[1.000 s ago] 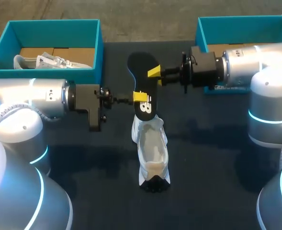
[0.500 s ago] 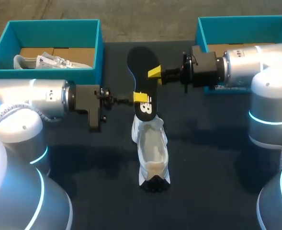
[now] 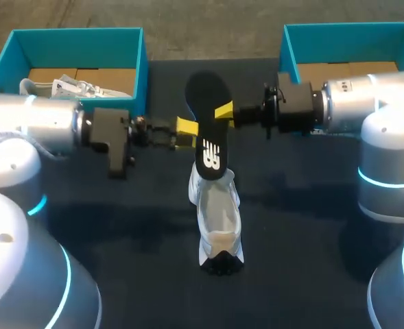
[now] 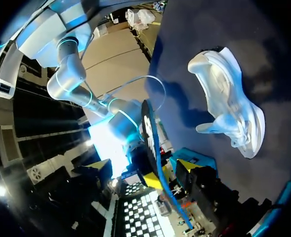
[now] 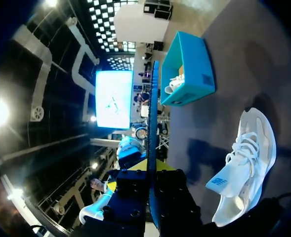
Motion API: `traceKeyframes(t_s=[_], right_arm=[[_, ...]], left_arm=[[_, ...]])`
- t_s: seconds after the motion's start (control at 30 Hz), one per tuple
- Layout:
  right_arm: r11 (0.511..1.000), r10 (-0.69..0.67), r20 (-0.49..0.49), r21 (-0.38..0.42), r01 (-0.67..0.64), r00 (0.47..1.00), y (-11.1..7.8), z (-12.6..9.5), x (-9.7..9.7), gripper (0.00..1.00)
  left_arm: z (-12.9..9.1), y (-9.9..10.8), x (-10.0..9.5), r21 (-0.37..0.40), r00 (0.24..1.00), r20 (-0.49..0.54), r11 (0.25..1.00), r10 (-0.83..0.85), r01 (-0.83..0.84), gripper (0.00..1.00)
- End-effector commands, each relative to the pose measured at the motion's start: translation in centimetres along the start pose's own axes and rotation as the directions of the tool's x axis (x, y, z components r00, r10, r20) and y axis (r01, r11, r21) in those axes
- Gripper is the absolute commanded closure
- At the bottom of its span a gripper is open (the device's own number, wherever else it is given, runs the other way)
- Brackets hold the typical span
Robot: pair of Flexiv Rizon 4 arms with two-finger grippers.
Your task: Take the shoe out of the shoebox, open the shoe tongue, remove and reinsert the insole, then place the shoe into the shoebox
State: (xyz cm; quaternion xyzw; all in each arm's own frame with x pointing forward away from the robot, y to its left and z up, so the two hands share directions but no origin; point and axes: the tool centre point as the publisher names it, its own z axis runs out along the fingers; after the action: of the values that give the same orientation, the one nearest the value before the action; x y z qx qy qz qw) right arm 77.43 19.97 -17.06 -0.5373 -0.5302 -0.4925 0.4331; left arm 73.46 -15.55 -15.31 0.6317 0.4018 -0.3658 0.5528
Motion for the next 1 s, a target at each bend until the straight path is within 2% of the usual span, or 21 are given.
traceKeyframes(t_s=[0.03,0.17,0.23,0.27,0.67,0.7,0.83,0.9,1.0], right_arm=[[1.000,0.006,0.004,-0.006,-0.006,1.000,-0.7,-0.2,-0.7,1.00],[0.999,0.035,0.018,-0.015,-0.035,0.999,-1.0,-0.4,-1.3,1.00],[0.997,0.071,0.031,-0.021,-0.071,0.997,-1.1,-0.6,-1.7,1.00],[0.997,0.071,0.031,-0.021,-0.071,0.997,-1.1,-0.6,-1.7,1.00],[0.997,0.071,0.031,-0.021,-0.071,0.997,-1.1,-0.6,-1.7,1.00],[0.997,0.071,0.031,-0.021,-0.071,0.997,-1.1,-0.6,-1.7,1.00],[0.997,0.071,0.031,-0.021,-0.071,0.997,-1.1,-0.6,-1.7,1.00],[0.997,0.071,0.031,-0.021,-0.071,0.997,-1.1,-0.6,-1.7,1.00],[0.997,0.071,0.031,-0.021,-0.071,0.997,-1.1,-0.6,-1.7,1.00]], left_arm=[[-3.7,1.2,-1.5,0.094,0.993,-0.121,0.995,-0.006,0.018,0.00],[-4.8,2.4,-2.4,0.144,0.977,-0.213,0.989,-0.013,0.045,0.00],[-4.9,3.0,-2.6,0.195,0.949,-0.315,0.979,0.004,0.061,0.00],[-4.9,3.2,-2.6,0.239,0.916,-0.391,0.971,0.093,0.003,0.00],[-4.9,3.2,-2.6,0.239,0.916,-0.391,0.971,0.093,0.003,0.00],[-4.5,3.5,-2.7,0.232,0.906,-0.420,0.971,0.056,0.048,0.00],[-3.0,5.7,-3.0,0.224,0.815,-0.578,0.951,-0.044,0.211,0.00],[-2.3,6.8,-3.2,0.222,0.736,-0.675,0.938,-0.049,0.266,0.00],[-1.6,7.9,-4.4,0.233,0.672,-0.740,0.927,-0.026,0.293,0.00]])
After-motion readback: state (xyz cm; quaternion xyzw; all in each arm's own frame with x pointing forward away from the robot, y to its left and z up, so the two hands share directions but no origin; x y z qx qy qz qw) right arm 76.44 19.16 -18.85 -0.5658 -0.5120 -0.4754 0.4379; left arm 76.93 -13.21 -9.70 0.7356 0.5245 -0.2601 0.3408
